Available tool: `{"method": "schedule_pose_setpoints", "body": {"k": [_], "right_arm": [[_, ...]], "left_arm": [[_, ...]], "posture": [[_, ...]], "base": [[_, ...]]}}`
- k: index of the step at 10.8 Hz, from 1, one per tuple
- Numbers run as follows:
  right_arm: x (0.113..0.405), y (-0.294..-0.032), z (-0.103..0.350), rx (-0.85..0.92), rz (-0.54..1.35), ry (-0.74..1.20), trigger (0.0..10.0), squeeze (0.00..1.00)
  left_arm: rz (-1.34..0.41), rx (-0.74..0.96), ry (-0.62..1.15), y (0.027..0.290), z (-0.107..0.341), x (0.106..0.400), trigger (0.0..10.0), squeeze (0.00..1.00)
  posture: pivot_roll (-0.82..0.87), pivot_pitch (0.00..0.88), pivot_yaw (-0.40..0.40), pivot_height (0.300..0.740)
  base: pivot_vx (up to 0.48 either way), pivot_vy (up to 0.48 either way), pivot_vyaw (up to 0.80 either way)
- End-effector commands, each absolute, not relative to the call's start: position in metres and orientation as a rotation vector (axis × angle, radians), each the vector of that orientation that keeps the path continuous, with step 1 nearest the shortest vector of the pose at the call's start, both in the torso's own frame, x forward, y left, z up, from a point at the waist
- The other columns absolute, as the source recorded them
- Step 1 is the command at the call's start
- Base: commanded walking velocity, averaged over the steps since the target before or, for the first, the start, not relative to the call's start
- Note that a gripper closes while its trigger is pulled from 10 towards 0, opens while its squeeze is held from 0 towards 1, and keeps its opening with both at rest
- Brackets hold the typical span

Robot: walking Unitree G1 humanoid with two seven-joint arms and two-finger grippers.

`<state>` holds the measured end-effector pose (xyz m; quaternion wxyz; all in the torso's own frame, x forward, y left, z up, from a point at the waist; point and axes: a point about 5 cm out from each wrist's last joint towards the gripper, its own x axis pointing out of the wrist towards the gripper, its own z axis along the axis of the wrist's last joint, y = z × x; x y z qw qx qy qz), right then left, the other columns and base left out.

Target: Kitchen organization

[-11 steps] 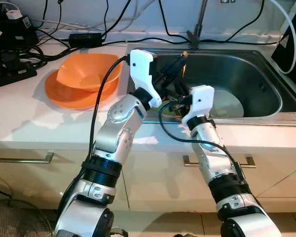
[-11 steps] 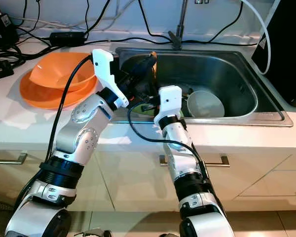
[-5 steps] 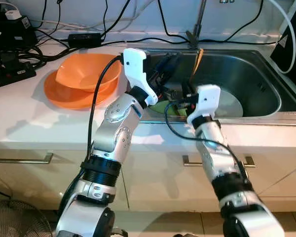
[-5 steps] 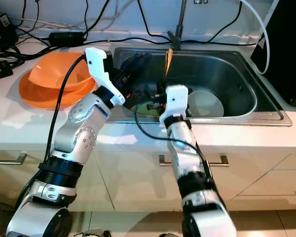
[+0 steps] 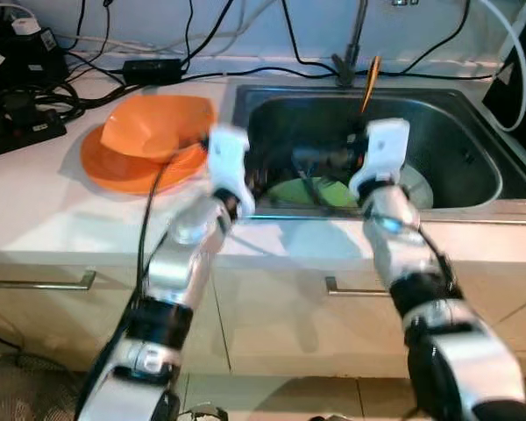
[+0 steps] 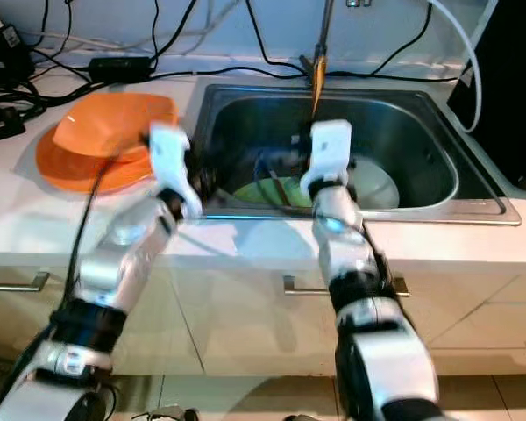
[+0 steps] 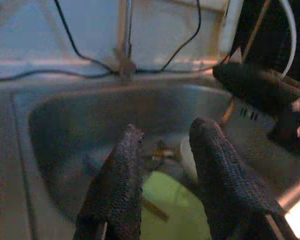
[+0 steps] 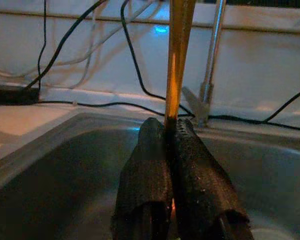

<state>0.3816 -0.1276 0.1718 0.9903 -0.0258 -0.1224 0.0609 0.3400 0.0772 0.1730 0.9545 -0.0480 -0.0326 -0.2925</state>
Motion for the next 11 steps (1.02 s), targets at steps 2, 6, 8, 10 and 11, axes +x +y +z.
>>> {"method": "schedule_pose_setpoints", "body": {"k": [2,6,8,10,11], "right_arm": [[0.390,-0.132,0.172,-0.066,0.082,-0.190,10.0,0.00],[0.401,-0.126,0.160,-0.049,0.042,0.026,10.0,0.00],[0.402,-0.126,0.157,-0.057,0.048,0.076,10.0,0.00],[0.400,-0.127,0.146,-0.062,0.042,0.150,10.0,0.00],[0.398,-0.126,0.140,-0.061,0.046,0.183,10.0,0.00]], "left_arm": [[-0.556,-0.051,0.020,0.077,0.157,0.339,10.0,0.00],[-0.628,0.032,0.161,0.066,0.137,0.321,10.0,0.00],[-0.632,0.058,0.206,0.064,0.135,0.316,10.0,0.00],[-0.637,0.103,0.241,0.064,0.135,0.312,10.0,0.00],[-0.631,0.113,0.255,0.065,0.136,0.311,10.0,0.00]], "posture": [[0.08,0.000,0.002,0.740],[0.13,0.000,-0.029,0.740],[0.15,0.000,-0.042,0.740],[0.18,0.000,-0.055,0.740],[0.19,0.000,-0.057,0.740]], "base": [[0.000,0.000,0.00],[0.000,0.000,0.00],[0.000,0.000,0.00],[0.000,0.000,0.00],[0.000,0.000,0.00]]}}
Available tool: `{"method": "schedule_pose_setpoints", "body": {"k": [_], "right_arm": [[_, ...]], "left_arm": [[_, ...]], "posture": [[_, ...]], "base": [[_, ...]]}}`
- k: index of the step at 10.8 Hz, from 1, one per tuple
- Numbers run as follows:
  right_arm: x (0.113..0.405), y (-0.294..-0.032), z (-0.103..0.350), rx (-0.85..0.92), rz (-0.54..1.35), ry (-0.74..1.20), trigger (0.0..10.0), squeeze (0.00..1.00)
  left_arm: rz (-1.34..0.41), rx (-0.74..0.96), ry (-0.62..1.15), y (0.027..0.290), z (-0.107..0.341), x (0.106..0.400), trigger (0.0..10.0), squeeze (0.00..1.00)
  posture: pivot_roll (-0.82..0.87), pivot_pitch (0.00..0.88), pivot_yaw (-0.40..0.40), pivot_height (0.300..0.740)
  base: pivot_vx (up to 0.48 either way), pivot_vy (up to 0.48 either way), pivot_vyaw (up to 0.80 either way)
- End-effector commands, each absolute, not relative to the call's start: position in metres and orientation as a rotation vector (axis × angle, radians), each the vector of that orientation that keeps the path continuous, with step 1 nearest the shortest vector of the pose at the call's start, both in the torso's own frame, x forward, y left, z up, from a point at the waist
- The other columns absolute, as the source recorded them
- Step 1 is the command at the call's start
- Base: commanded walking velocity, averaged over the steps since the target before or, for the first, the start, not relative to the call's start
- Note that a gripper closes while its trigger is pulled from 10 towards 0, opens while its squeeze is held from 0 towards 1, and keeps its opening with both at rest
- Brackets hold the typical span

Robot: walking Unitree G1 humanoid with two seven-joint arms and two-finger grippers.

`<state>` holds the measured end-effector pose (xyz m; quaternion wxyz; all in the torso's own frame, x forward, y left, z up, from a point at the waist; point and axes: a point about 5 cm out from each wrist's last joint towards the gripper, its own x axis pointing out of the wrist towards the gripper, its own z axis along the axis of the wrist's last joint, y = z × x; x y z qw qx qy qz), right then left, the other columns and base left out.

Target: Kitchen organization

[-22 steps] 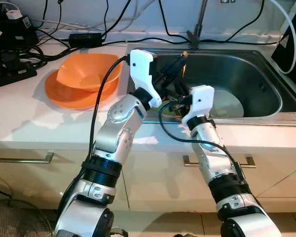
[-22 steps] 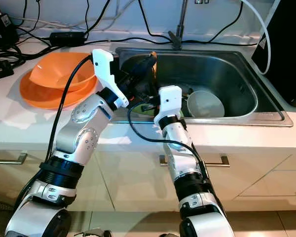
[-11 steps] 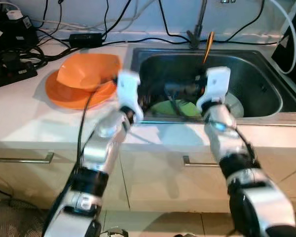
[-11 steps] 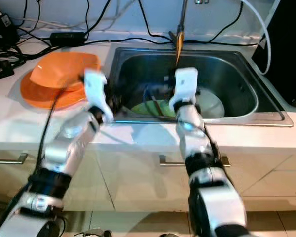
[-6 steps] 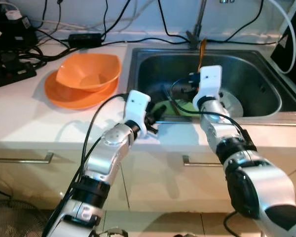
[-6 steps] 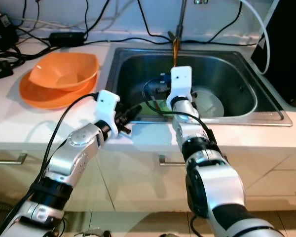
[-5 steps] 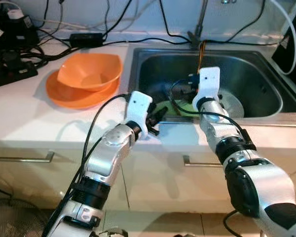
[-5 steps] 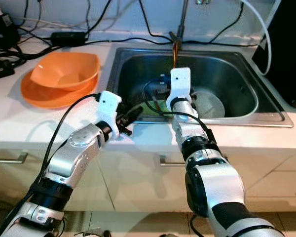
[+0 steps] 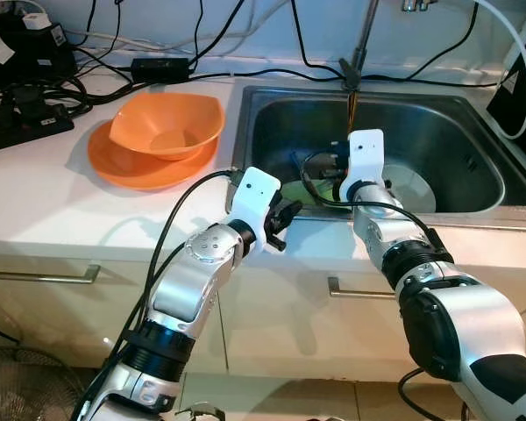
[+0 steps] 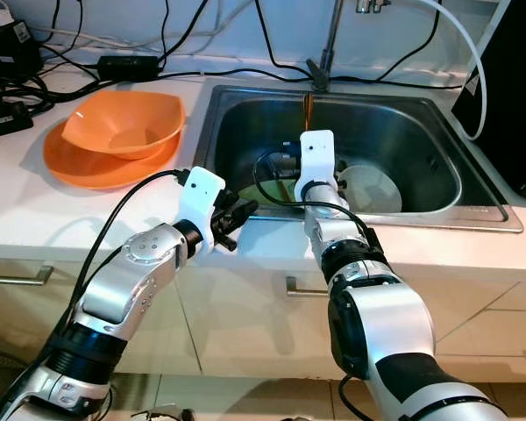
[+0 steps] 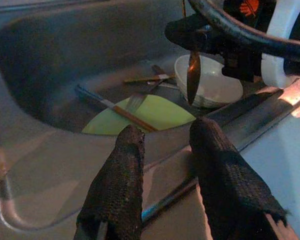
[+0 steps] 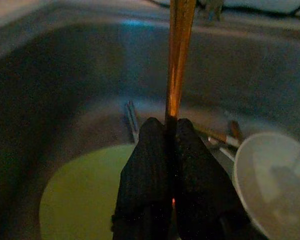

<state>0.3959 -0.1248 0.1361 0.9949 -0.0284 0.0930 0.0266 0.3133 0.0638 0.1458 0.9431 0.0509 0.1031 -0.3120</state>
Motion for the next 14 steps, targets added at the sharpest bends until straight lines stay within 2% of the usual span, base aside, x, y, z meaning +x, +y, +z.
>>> {"method": "schedule_pose_setpoints", "body": {"k": [1,4,5,8,9,10,11,14], "right_arm": [[0.397,-0.125,0.136,-0.066,0.050,0.212,10.0,0.00],[0.391,-0.119,0.120,-0.029,0.068,0.307,10.0,0.00],[0.390,-0.120,0.118,-0.017,0.062,0.319,10.0,1.00],[0.389,-0.121,0.116,-0.021,0.059,0.323,10.0,1.00],[0.391,-0.122,0.120,-0.020,0.056,0.301,10.0,0.43],[0.393,-0.123,0.126,-0.016,0.049,0.270,10.0,0.00],[0.395,-0.123,0.132,-0.020,0.053,0.234,10.0,0.00],[0.405,-0.122,0.181,-0.034,0.096,-0.075,10.0,0.00]], "left_arm": [[-0.624,0.126,0.272,0.066,0.136,0.310,10.0,0.00],[-0.620,0.132,0.297,0.066,0.136,0.305,10.0,0.00],[-0.618,0.132,0.300,0.067,0.137,0.305,10.0,0.00],[-0.617,0.133,0.308,0.067,0.136,0.303,10.0,0.00],[-0.619,0.133,0.311,0.066,0.136,0.303,10.0,0.00],[-0.618,0.133,0.308,0.066,0.137,0.303,10.0,0.00],[-0.611,0.133,0.295,0.067,0.138,0.304,10.0,0.00],[-0.524,0.100,0.146,0.069,0.148,0.315,10.0,0.00]], "posture": [[0.20,0.000,-0.060,0.740],[0.21,0.000,-0.059,0.740],[0.22,0.000,-0.058,0.740],[0.22,0.000,-0.054,0.740],[0.21,0.000,-0.052,0.740],[0.20,0.000,-0.048,0.740],[0.20,0.000,-0.048,0.740],[0.14,0.000,-0.030,0.740]], "base": [[0.000,0.000,0.00],[0.000,0.000,0.00],[0.000,0.000,0.00],[0.000,0.000,0.00],[0.000,0.000,0.00],[0.000,0.000,0.00],[0.000,0.000,0.00],[0.000,0.000,0.00]]}}
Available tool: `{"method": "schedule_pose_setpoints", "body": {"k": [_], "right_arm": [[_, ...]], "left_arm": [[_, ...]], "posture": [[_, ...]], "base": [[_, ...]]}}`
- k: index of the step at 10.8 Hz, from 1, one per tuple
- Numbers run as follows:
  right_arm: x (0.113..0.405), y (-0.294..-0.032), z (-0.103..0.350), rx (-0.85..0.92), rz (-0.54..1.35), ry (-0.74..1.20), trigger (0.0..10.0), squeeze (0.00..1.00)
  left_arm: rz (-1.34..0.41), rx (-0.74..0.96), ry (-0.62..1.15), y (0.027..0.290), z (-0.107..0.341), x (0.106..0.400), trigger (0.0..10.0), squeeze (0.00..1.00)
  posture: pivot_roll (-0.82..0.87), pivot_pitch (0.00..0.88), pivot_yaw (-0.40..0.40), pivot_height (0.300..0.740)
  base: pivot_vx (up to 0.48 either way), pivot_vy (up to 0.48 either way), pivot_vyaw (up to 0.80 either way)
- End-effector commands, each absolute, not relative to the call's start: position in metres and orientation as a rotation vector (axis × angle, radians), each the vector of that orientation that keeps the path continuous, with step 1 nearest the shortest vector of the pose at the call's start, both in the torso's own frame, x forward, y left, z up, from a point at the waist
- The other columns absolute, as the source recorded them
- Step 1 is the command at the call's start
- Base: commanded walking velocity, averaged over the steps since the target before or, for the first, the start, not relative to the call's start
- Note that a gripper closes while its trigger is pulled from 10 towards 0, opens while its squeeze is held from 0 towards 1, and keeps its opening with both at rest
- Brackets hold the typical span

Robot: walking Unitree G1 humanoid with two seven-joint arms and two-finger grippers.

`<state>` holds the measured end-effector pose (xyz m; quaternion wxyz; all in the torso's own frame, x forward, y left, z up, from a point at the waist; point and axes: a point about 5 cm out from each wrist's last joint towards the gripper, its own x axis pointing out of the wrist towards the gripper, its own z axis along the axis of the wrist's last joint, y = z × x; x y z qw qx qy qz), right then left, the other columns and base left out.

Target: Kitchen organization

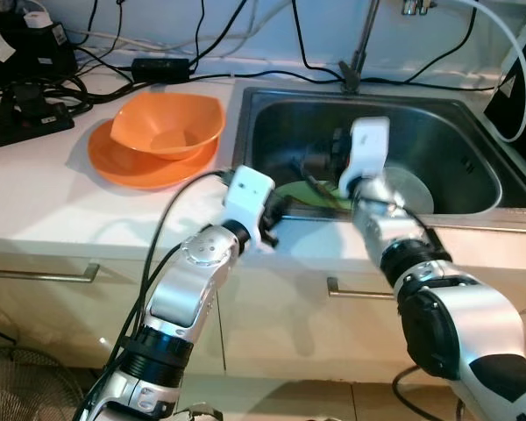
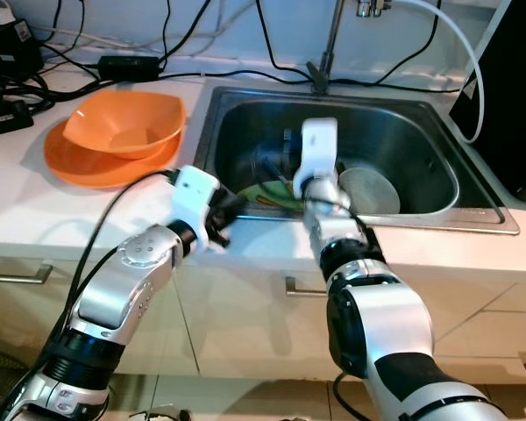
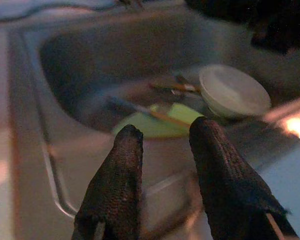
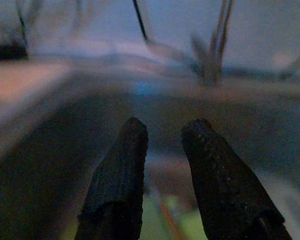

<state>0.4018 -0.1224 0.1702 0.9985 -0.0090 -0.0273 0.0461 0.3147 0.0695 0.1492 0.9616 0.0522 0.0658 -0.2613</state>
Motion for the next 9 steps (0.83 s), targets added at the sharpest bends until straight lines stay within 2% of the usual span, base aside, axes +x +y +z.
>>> {"method": "schedule_pose_setpoints", "body": {"k": [1,4,7,9], "right_arm": [[0.404,-0.123,0.198,-0.022,0.106,-0.207,10.0,0.00],[0.381,-0.127,0.192,-0.006,0.118,-0.376,10.0,0.00],[0.345,-0.127,0.158,0.028,0.140,-0.370,10.0,0.00],[0.330,-0.120,0.151,0.035,0.165,-0.373,10.0,0.00]], "left_arm": [[-0.507,0.102,0.089,0.068,0.156,0.319,10.0,0.00],[-0.442,0.047,-0.014,0.070,0.167,0.325,10.0,0.00],[-0.430,0.075,-0.077,0.071,0.172,0.329,10.0,0.00],[-0.392,0.090,-0.149,0.073,0.176,0.330,10.0,0.00]], "posture": [[0.12,0.000,-0.027,0.740],[0.07,0.000,-0.015,0.740],[0.05,0.000,-0.002,0.740],[0.04,0.000,0.004,0.740]], "base": [[0.000,0.000,0.00],[0.000,0.000,0.00],[0.000,0.000,0.00],[0.000,0.000,0.00]]}}
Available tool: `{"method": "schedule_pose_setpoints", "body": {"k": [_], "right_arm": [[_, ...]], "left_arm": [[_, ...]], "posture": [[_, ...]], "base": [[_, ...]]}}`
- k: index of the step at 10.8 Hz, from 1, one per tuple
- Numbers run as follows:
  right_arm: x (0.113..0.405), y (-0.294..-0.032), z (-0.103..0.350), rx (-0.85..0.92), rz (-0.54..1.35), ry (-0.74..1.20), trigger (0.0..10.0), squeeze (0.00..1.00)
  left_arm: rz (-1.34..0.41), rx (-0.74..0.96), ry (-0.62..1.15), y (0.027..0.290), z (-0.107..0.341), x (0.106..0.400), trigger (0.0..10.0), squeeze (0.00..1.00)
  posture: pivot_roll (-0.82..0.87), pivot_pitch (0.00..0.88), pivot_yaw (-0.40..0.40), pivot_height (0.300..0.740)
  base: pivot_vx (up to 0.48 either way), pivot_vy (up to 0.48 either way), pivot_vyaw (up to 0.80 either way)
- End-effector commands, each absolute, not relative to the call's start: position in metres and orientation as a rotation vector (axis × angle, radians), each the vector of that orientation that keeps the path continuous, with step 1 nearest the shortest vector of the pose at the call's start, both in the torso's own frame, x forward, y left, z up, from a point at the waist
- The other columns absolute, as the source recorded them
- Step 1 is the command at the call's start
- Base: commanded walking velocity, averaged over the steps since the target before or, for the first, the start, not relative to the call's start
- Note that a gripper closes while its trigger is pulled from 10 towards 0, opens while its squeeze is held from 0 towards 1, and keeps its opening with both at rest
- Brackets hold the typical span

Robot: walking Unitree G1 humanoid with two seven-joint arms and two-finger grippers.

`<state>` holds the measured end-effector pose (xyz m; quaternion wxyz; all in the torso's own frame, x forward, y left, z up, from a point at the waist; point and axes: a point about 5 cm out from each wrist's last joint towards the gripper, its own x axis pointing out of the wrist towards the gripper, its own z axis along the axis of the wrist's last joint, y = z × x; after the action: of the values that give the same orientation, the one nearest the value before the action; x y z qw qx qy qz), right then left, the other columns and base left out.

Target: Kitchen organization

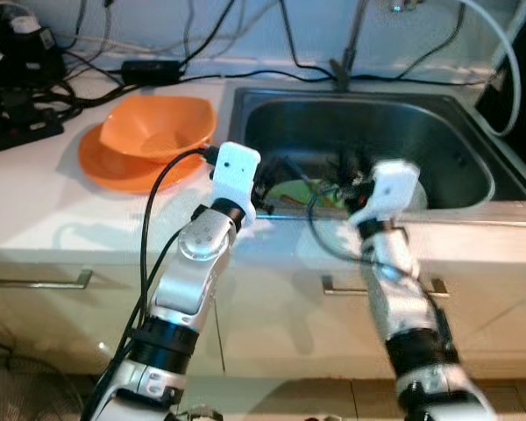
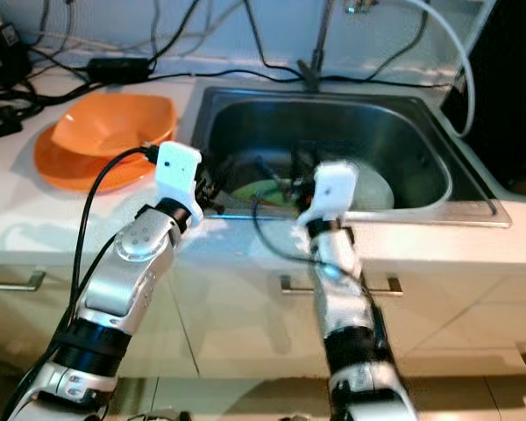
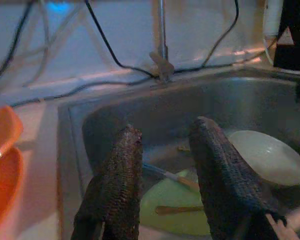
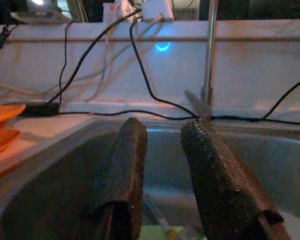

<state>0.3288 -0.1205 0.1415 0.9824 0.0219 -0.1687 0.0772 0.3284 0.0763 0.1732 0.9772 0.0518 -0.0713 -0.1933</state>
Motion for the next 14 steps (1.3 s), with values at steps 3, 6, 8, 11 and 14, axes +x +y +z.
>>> {"method": "schedule_pose_setpoints", "body": {"k": [3,6,8,11,14], "right_arm": [[0.330,-0.117,0.148,0.039,0.166,-0.341,10.0,0.00],[0.330,-0.112,0.145,0.045,0.172,-0.312,10.0,0.00],[0.332,-0.112,0.146,0.047,0.167,-0.301,10.0,0.00],[0.333,-0.112,0.146,0.050,0.164,-0.295,10.0,0.00],[0.334,-0.111,0.146,0.052,0.166,-0.289,10.0,0.00]], "left_arm": [[-0.319,0.360,-0.216,0.090,0.191,0.341,10.0,0.00],[-0.247,0.639,-0.206,0.133,0.212,0.360,10.0,1.00],[-0.340,0.796,-0.119,0.150,0.206,0.358,10.0,0.25],[-0.329,0.967,-0.019,0.176,0.215,0.357,10.0,0.00],[-0.317,1.079,0.081,0.196,0.220,0.353,10.0,0.00]], "posture": [[0.06,0.000,0.002,0.740],[0.07,0.000,-0.001,0.740],[0.08,0.000,-0.002,0.740],[0.08,0.000,-0.006,0.740],[0.09,0.000,-0.008,0.740]], "base": [[0.000,0.000,0.00],[0.000,0.000,0.00],[0.000,0.000,0.00],[0.000,0.000,0.00],[0.000,0.000,0.00]]}}
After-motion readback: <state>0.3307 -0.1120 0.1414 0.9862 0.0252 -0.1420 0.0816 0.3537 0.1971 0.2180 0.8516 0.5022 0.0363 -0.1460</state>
